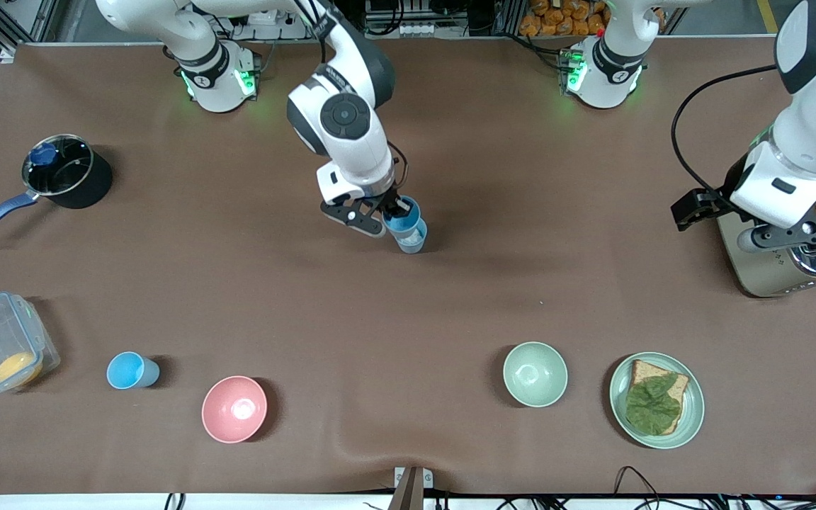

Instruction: Stack blue cups with both arms

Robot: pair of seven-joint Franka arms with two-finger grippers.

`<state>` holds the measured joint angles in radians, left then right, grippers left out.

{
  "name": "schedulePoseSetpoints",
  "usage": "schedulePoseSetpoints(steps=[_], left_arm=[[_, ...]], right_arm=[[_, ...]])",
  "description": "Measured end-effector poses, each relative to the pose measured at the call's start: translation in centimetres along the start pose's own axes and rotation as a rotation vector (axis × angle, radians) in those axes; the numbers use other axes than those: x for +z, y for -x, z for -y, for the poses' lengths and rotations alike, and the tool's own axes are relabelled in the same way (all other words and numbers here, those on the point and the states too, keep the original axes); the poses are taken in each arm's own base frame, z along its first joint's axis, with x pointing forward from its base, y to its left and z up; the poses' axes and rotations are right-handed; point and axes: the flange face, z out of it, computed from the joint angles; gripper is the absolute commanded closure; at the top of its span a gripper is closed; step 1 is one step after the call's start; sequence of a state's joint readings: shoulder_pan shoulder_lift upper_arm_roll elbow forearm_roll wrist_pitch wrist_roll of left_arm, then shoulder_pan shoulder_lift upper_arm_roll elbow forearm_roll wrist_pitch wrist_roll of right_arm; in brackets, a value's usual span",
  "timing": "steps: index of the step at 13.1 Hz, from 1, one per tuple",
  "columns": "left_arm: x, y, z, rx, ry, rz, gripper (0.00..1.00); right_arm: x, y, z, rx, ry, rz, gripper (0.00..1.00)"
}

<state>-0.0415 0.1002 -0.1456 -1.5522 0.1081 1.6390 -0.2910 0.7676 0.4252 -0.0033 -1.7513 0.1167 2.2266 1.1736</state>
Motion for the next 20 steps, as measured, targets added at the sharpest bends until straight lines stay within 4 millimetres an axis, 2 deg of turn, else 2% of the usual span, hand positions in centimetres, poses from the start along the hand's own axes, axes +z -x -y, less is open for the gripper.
schedulePoseSetpoints(steps=[3, 7, 8, 9, 10, 11, 14, 16, 18, 20], left_arm=[[-0.5, 0.1, 0.5, 0.024, 0.002, -0.011, 0.0], [-1.7, 0.4, 0.6, 0.023, 0.005, -0.033, 0.0], [-1.7, 0.4, 0.7, 0.021, 0.005, -0.033, 0.0], [-1.7, 0.4, 0.8, 0.02, 0.005, -0.032, 0.0], [-1.7, 0.4, 0.8, 0.02, 0.004, -0.03, 0.0], [-1.7, 0.5, 0.8, 0.021, 0.003, -0.026, 0.0], [-1.6, 0.5, 0.9, 0.019, 0.002, -0.022, 0.0], [-1.6, 0.5, 0.9, 0.019, 0.001, -0.019, 0.0], [-1.5, 0.5, 0.9, 0.021, 0.0, -0.016, 0.0], [-1.4, 0.5, 1.0, 0.026, 0.0, -0.014, 0.0]], right_arm=[[1.7, -0.1, 0.2, 0.024, -0.004, -0.004, 1.0], [3.4, 1.9, 0.9, 0.045, 0.003, -0.001, 1.0], [3.6, 2.3, 1.0, 0.042, 0.005, 0.0, 0.95], [3.8, 2.5, 1.1, 0.041, 0.008, 0.001, 0.59], [3.9, 2.6, 1.1, 0.041, 0.011, 0.002, 0.09], [4.1, 2.5, 1.0, 0.047, 0.014, 0.002, 0.0], [3.9, 2.0, 1.0, 0.079, 0.011, -0.003, 0.0], [2.6, 0.5, 0.6, 0.094, 0.025, -0.008, 0.0], [-0.7, -3.4, -1.7, 0.05, 0.084, 0.013, 0.0], [-5.3, -9.7, -6.3, -0.044, 0.127, 0.058, 0.0]])
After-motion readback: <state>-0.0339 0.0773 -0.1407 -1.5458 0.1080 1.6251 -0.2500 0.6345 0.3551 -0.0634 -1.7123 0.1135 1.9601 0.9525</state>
